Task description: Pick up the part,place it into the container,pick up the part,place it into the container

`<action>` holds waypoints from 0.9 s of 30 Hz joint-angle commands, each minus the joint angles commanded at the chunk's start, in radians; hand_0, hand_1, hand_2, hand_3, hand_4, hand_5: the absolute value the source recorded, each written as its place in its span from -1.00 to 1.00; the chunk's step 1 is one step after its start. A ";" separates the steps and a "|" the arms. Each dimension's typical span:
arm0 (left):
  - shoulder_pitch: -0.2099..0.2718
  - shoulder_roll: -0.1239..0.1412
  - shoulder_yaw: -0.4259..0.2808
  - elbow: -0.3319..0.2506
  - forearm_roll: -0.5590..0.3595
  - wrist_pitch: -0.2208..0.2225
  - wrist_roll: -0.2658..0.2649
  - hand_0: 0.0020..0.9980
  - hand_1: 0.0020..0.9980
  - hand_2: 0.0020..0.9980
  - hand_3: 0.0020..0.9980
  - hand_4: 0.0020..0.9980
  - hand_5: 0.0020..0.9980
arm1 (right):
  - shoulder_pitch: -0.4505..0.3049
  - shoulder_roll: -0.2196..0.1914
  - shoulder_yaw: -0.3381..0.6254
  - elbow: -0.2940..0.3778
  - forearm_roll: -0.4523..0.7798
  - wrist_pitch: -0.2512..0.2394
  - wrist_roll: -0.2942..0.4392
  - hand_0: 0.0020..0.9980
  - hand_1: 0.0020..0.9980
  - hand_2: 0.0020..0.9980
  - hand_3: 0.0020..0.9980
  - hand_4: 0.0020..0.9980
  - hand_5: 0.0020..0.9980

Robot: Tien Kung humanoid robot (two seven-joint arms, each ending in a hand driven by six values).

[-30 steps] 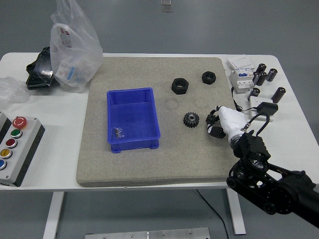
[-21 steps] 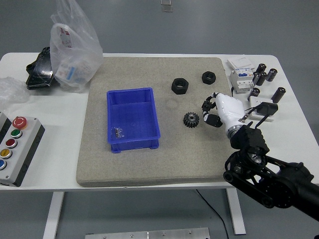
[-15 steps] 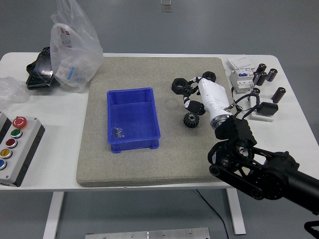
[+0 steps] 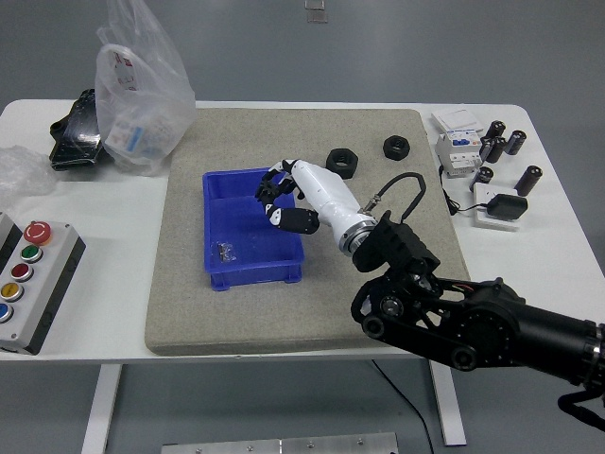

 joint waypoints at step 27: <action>0.002 -0.002 -0.004 0.000 0.004 -0.002 -0.003 0.70 0.58 0.57 0.88 0.88 0.70 | -0.103 -0.095 0.202 -0.050 -0.269 0.234 -0.204 0.29 0.54 0.66 0.76 0.58 -0.54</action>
